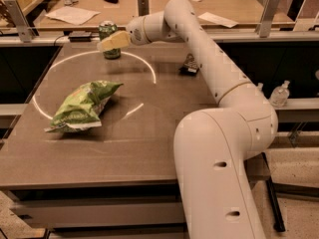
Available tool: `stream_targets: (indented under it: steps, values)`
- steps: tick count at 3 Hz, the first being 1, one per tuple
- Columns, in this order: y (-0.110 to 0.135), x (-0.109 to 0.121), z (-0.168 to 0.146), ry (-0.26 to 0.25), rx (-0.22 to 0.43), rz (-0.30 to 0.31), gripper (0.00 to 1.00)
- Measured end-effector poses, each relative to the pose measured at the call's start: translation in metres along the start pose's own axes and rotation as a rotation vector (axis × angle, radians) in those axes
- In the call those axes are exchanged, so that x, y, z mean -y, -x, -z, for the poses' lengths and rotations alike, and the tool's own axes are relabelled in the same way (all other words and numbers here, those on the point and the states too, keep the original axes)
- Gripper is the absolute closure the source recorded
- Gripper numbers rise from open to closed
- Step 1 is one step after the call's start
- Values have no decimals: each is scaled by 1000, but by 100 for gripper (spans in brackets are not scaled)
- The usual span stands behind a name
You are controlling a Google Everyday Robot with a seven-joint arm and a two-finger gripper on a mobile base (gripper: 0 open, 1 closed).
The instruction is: Pick green can
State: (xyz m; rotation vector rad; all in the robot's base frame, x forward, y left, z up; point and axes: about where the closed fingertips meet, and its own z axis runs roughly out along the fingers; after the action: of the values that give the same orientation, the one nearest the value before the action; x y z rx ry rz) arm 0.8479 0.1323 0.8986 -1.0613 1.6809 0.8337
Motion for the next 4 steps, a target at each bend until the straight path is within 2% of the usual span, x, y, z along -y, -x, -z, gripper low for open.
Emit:
stream_targets:
  steps: [1,3,4]
  values:
    - [-4,-8,-3,-38,-19,3,0]
    - [-23,5,0,-131,38,36,0]
    - [-23,18,9,-163,87,75,0]
